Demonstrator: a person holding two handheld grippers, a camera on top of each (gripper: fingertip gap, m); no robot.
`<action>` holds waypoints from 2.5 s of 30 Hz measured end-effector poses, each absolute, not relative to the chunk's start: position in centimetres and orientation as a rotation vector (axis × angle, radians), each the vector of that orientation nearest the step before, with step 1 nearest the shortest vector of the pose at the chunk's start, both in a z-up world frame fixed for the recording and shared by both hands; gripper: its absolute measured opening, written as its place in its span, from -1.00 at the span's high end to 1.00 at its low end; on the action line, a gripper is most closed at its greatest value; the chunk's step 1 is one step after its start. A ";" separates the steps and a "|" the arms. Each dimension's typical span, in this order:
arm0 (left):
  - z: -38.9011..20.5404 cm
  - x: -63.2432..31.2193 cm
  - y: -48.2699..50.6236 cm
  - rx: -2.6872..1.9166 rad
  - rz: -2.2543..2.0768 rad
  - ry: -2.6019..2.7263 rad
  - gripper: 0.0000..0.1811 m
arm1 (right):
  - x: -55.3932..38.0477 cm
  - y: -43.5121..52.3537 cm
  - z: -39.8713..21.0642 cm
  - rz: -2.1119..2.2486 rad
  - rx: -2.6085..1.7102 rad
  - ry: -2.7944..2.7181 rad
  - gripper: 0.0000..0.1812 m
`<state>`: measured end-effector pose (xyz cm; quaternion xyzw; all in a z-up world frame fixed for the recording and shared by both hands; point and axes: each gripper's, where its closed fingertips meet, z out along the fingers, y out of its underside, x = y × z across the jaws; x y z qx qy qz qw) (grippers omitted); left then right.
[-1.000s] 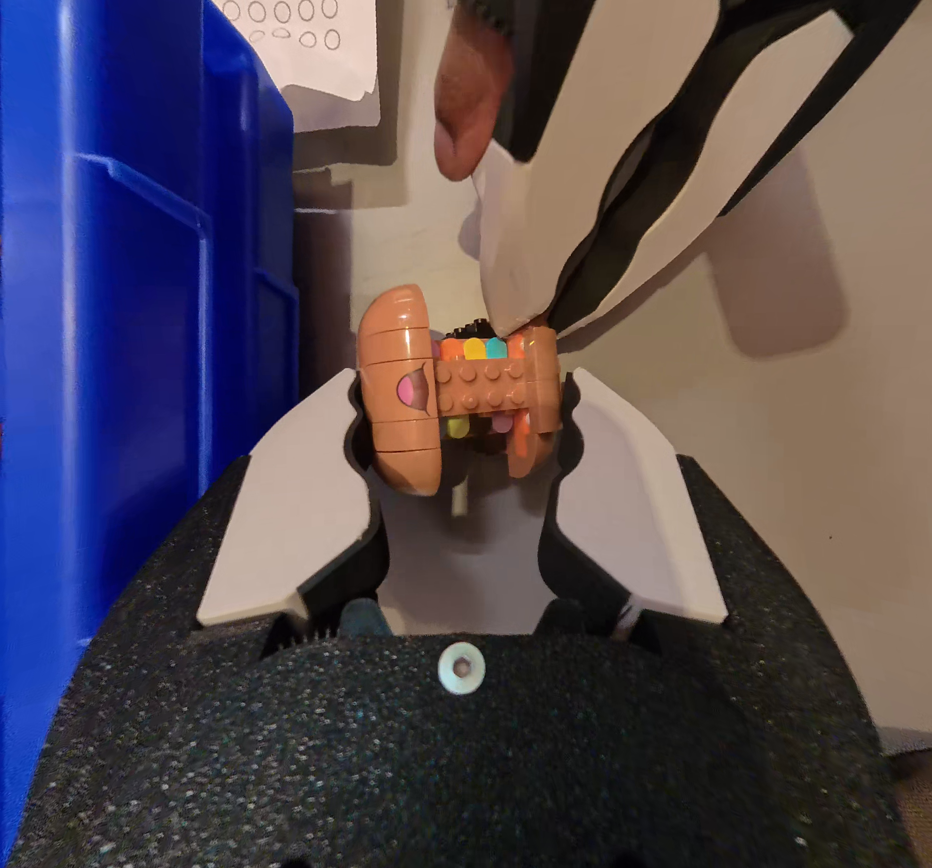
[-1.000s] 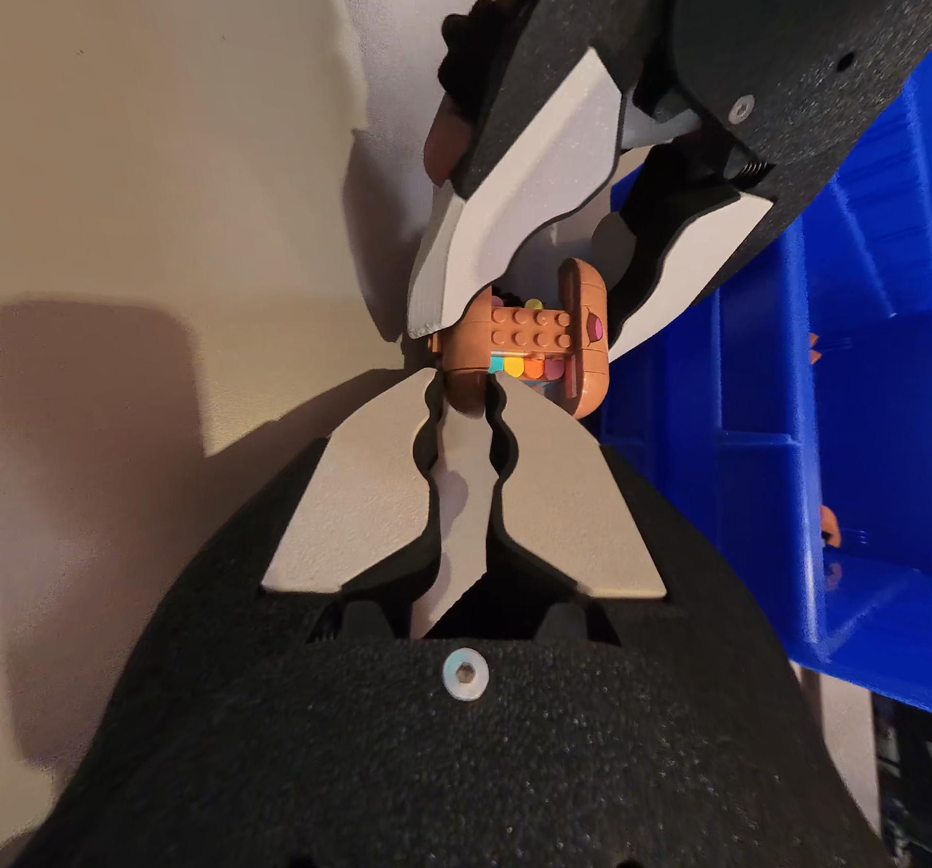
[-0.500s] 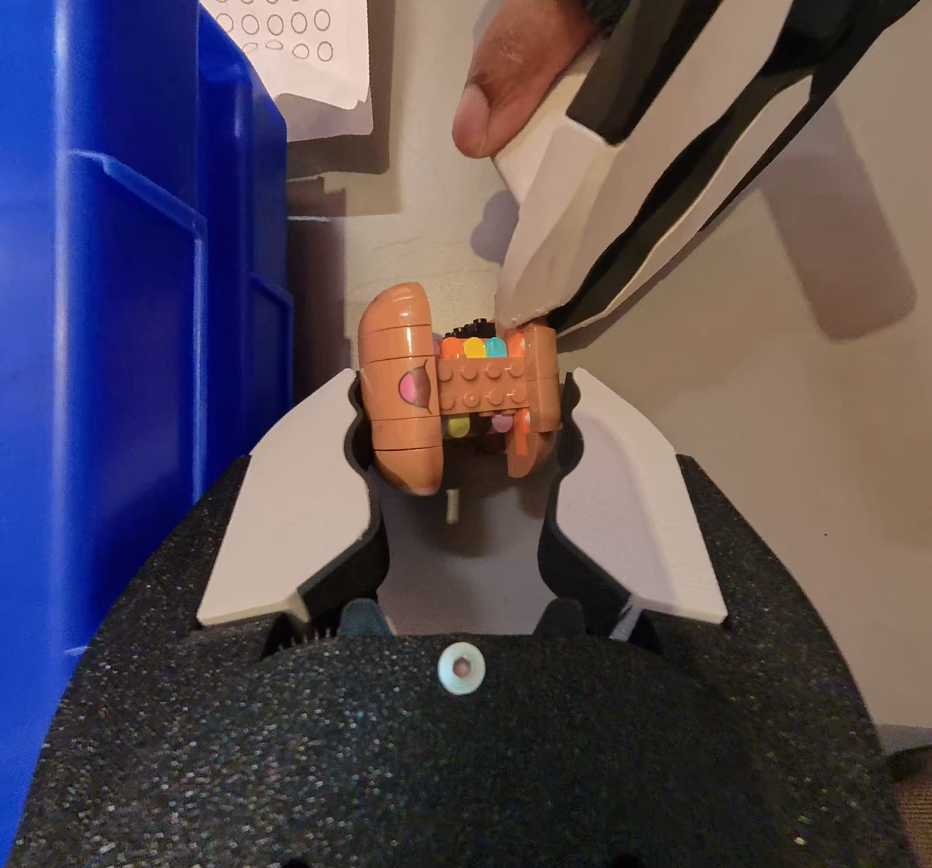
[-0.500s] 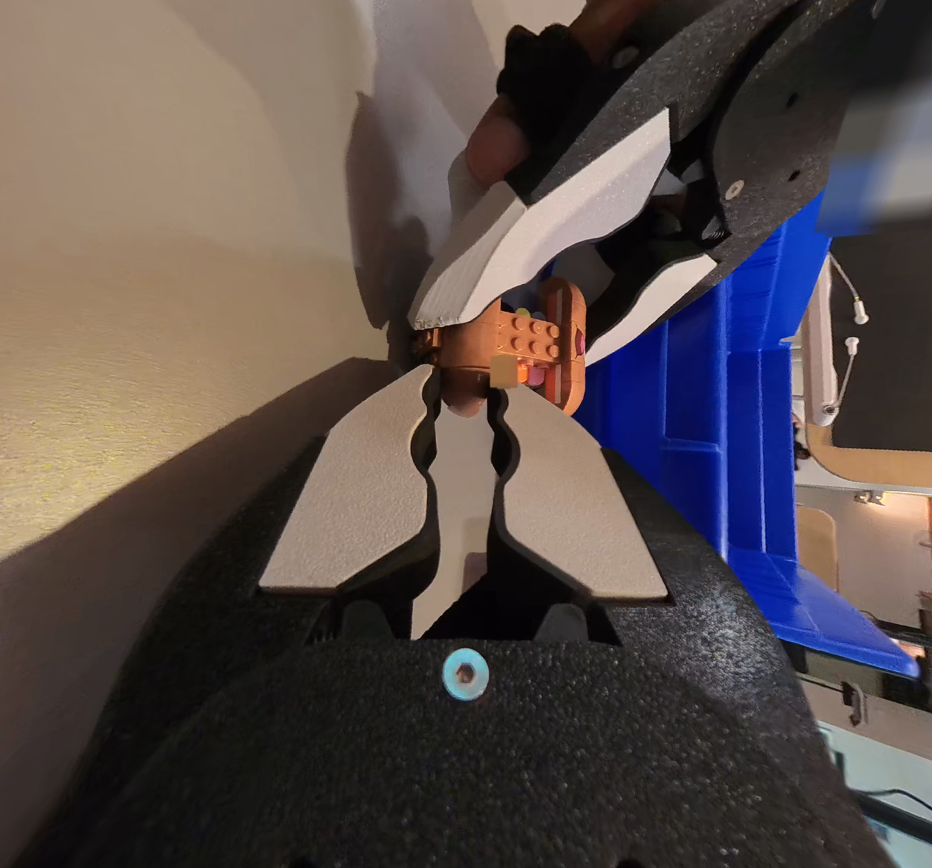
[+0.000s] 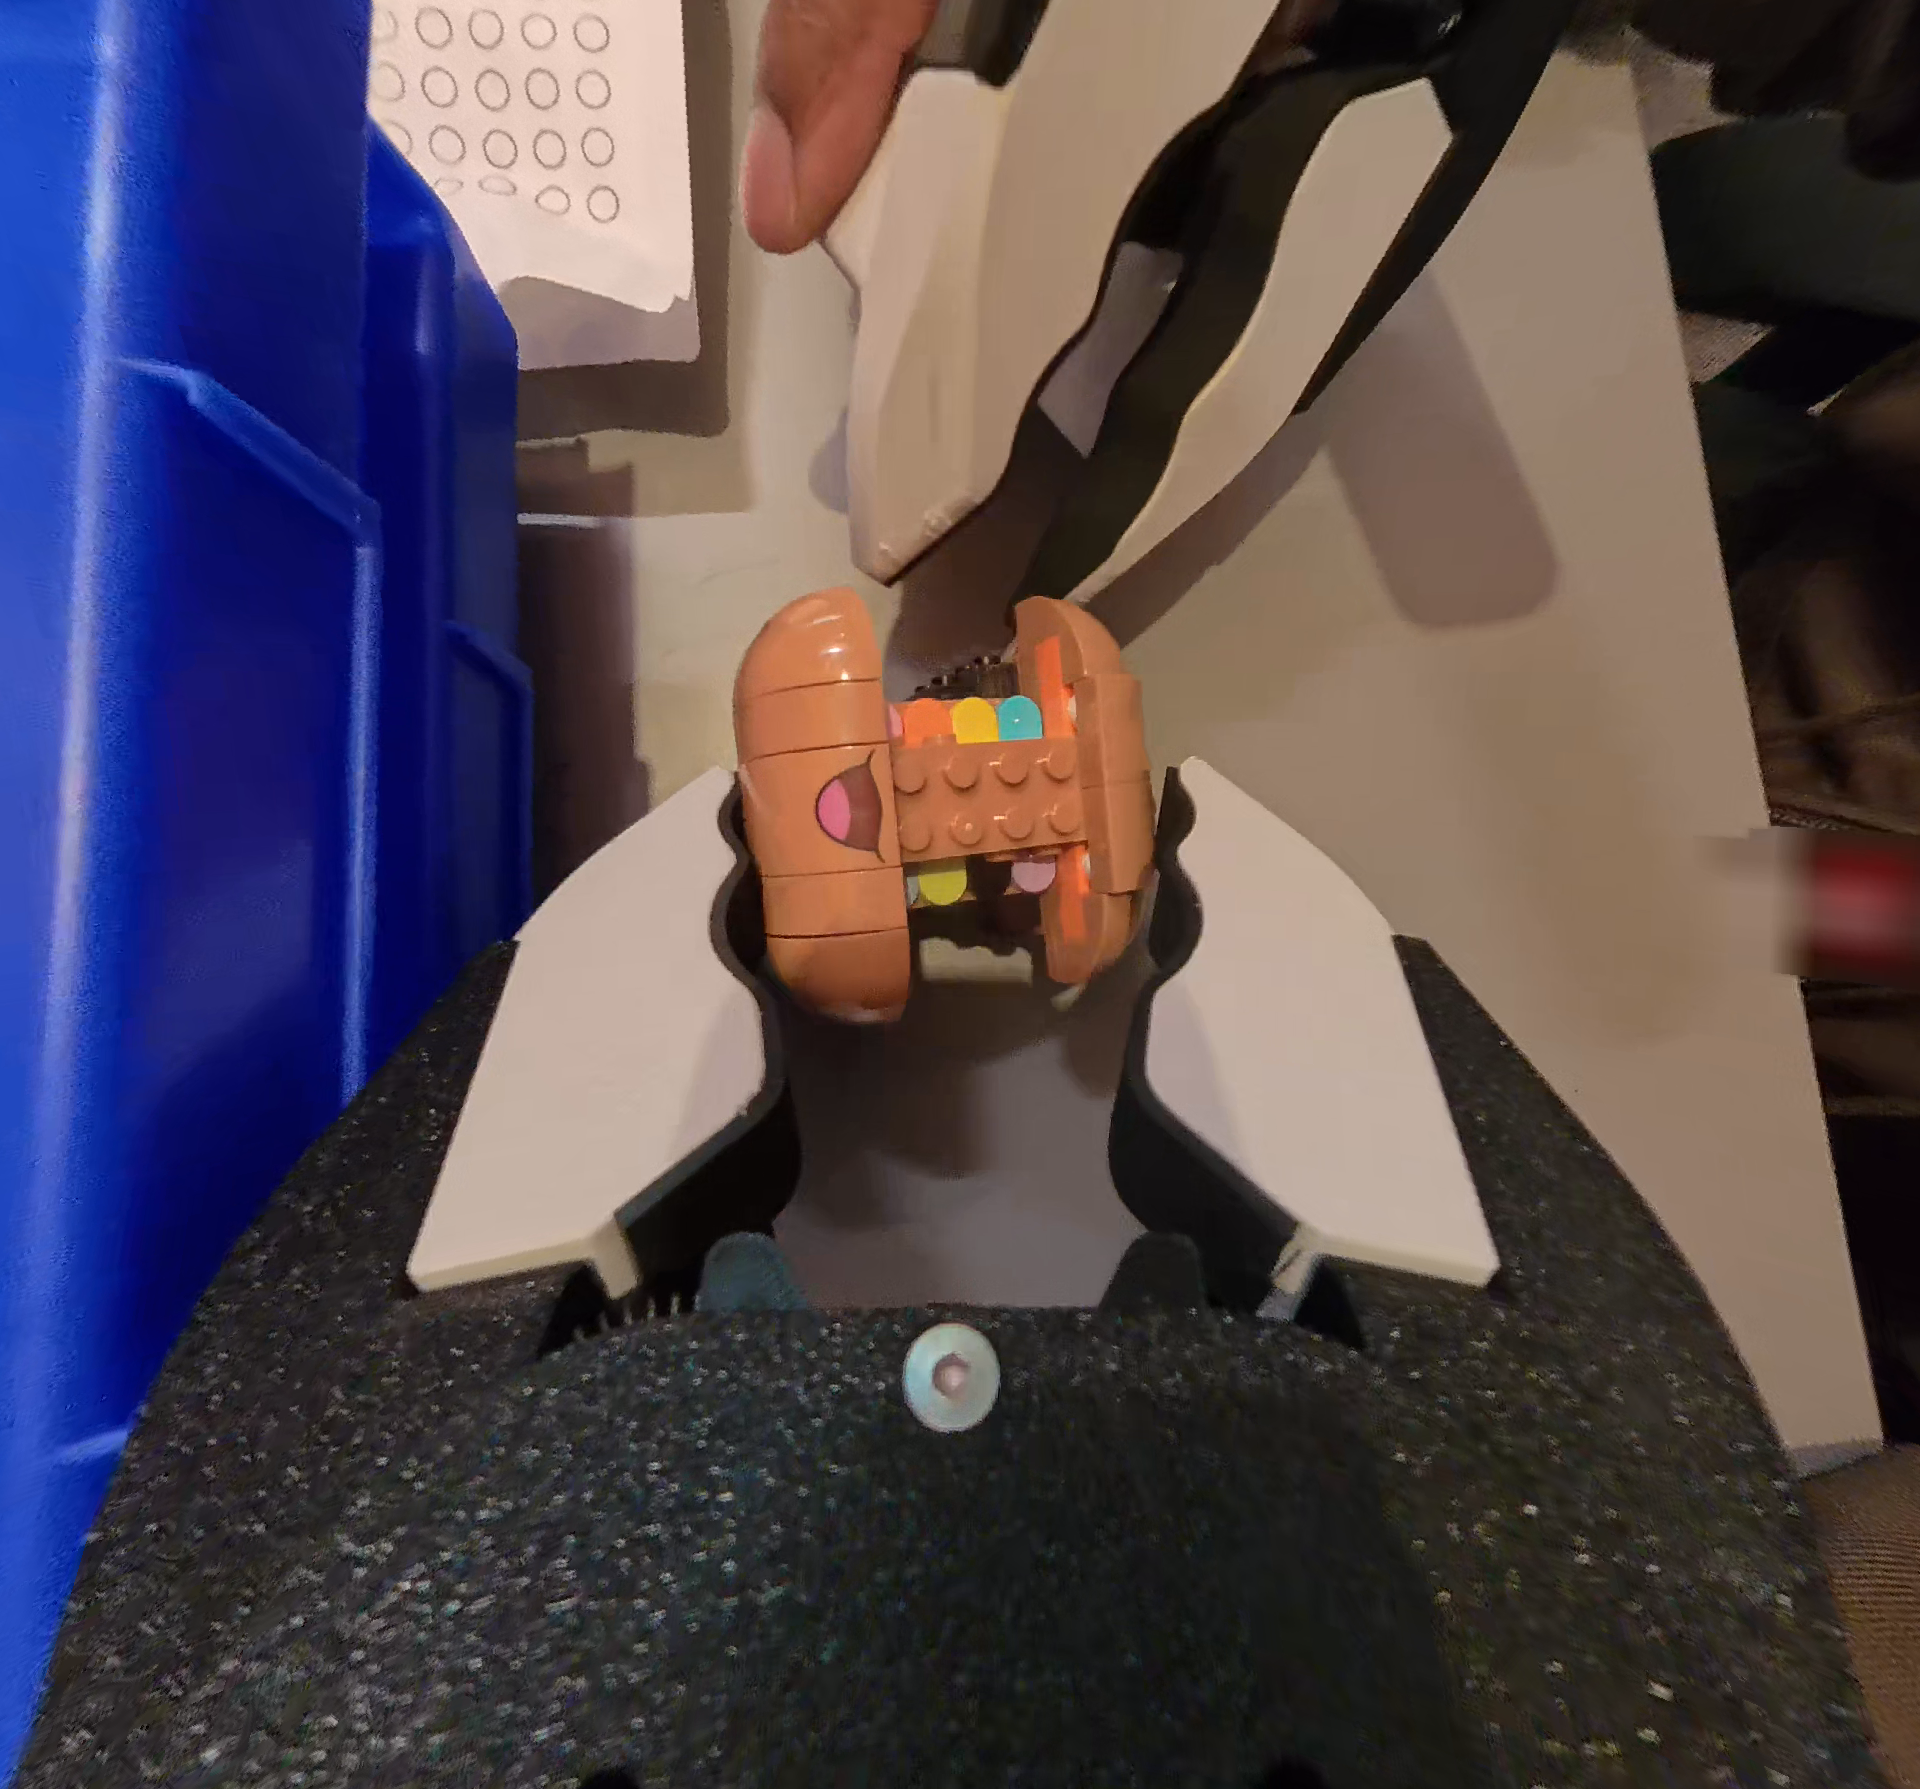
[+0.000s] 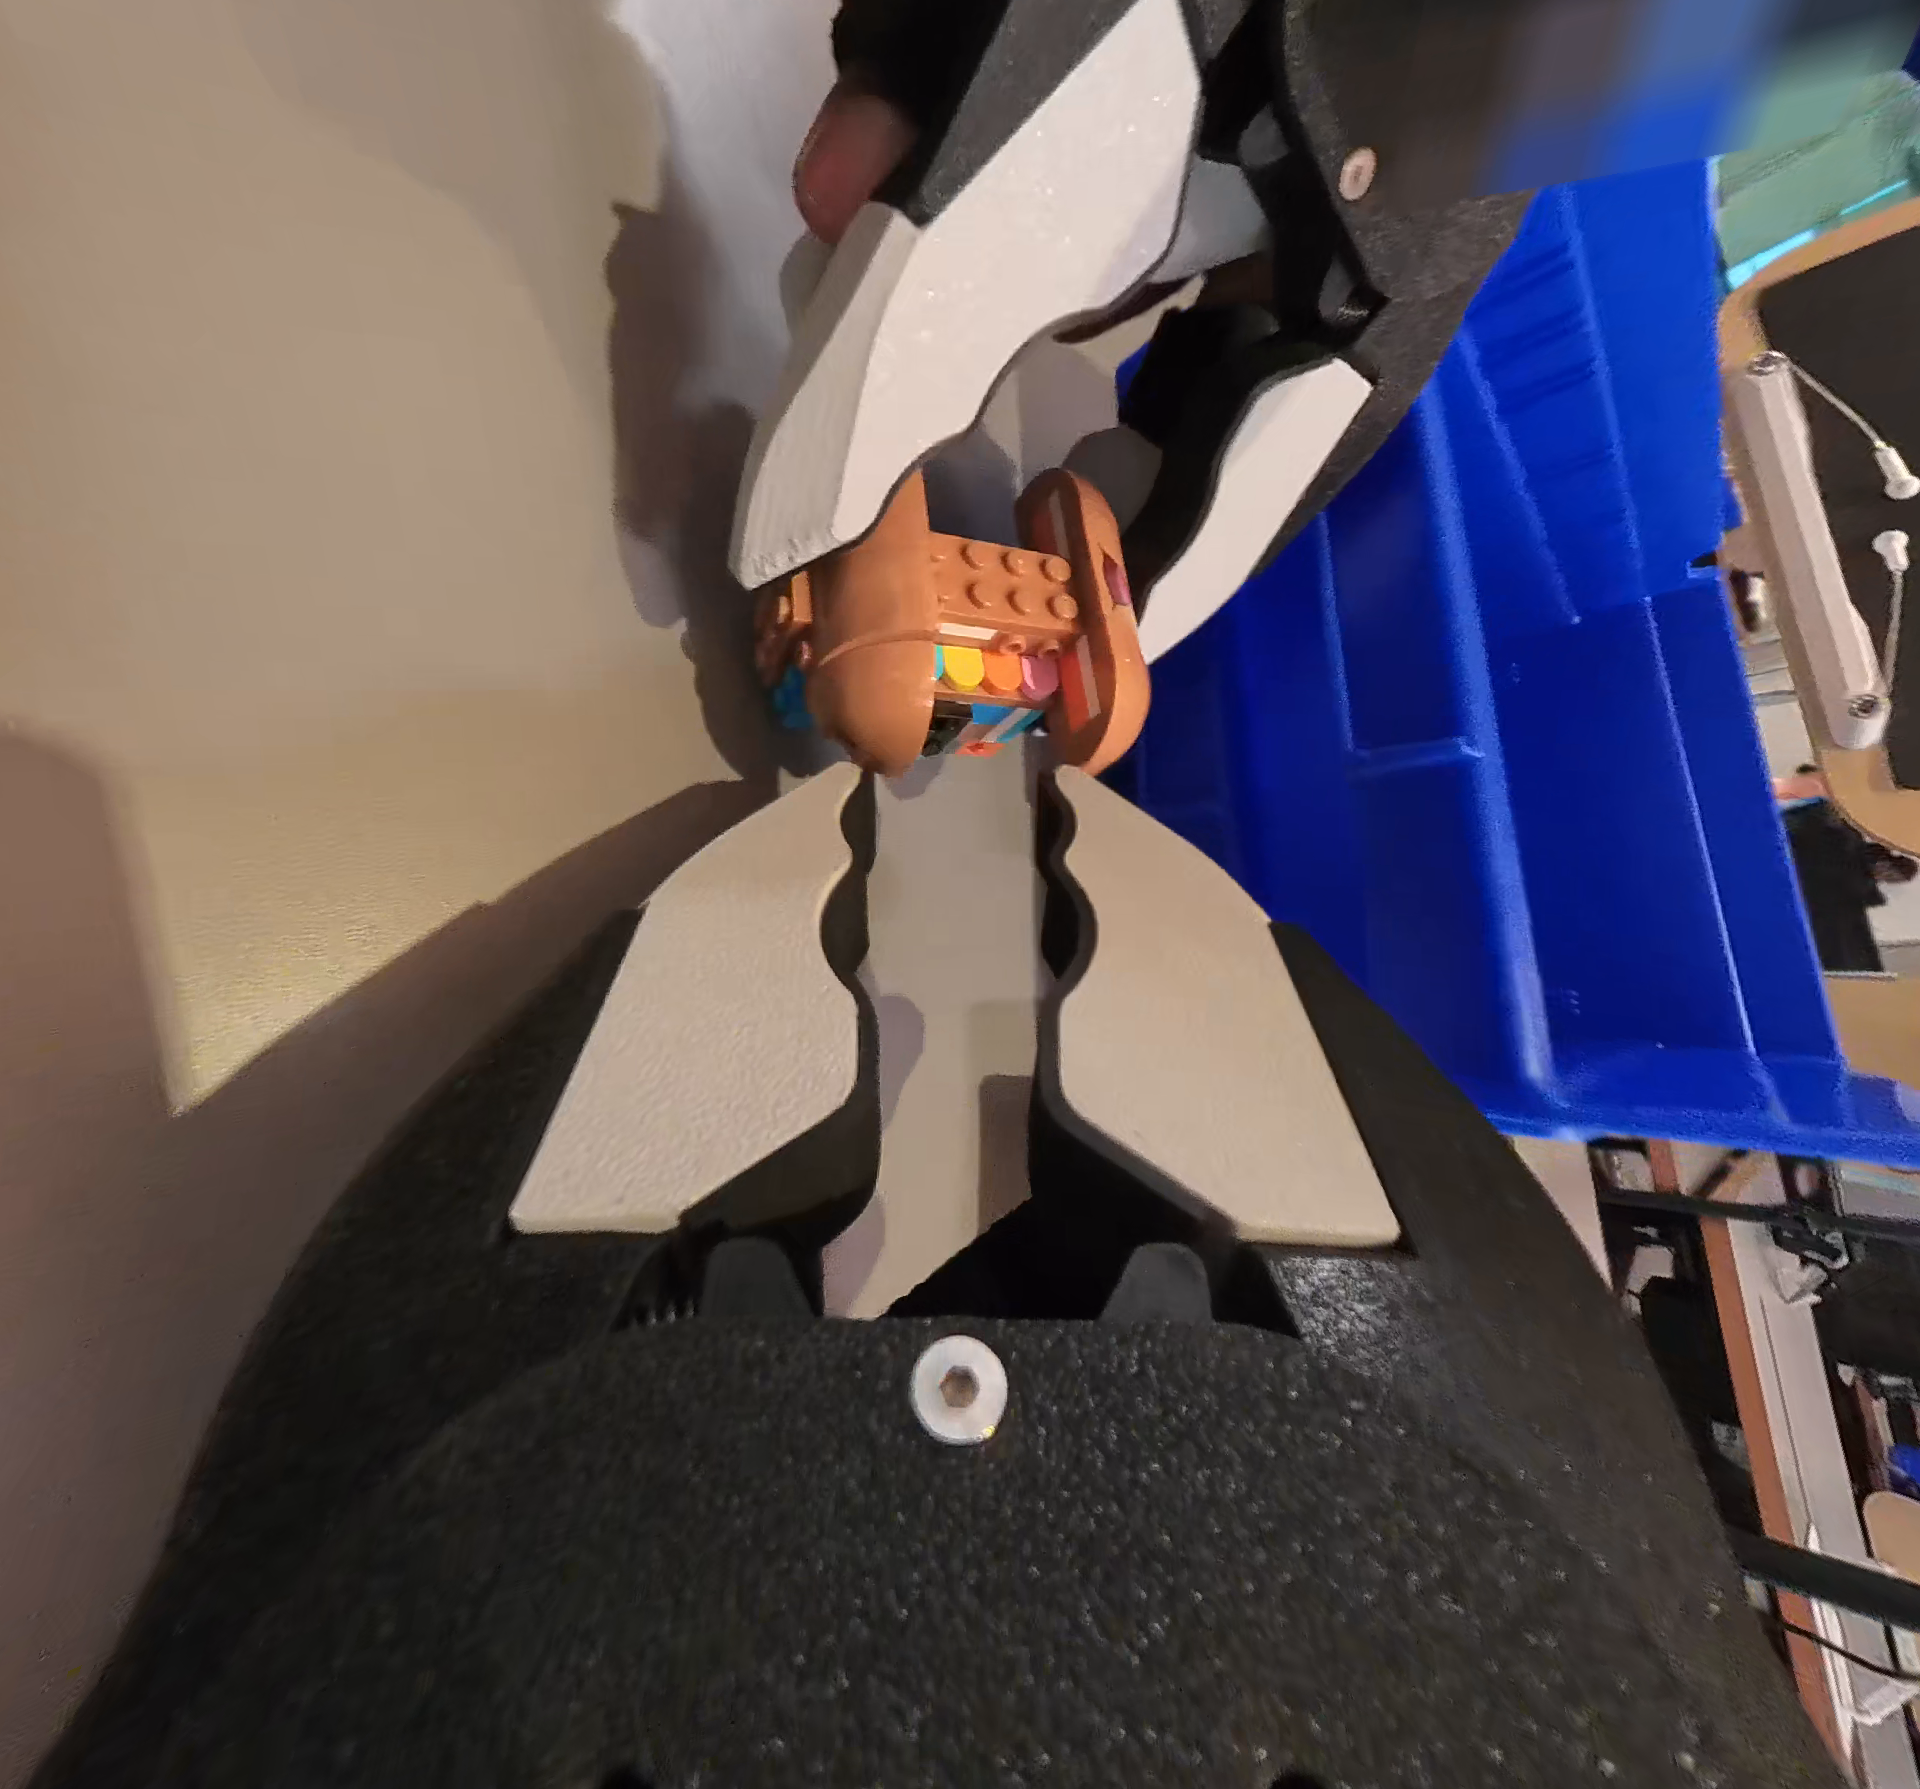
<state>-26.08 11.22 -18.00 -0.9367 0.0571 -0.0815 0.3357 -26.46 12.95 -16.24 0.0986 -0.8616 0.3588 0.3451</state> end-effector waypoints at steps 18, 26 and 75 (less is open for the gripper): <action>-7.0 -25.1 12.8 -1.748 -0.478 0.104 0.19 | -26.4 13.9 -7.4 1.132 0.198 -1.710 0.68; -5.4 -24.0 13.0 -1.560 -0.632 0.117 0.19 | -25.7 13.5 -6.5 1.092 0.239 -1.601 0.67; -8.6 -24.3 12.9 -1.855 -0.291 0.220 0.10 | -26.1 12.7 -8.0 0.877 0.333 -1.585 0.60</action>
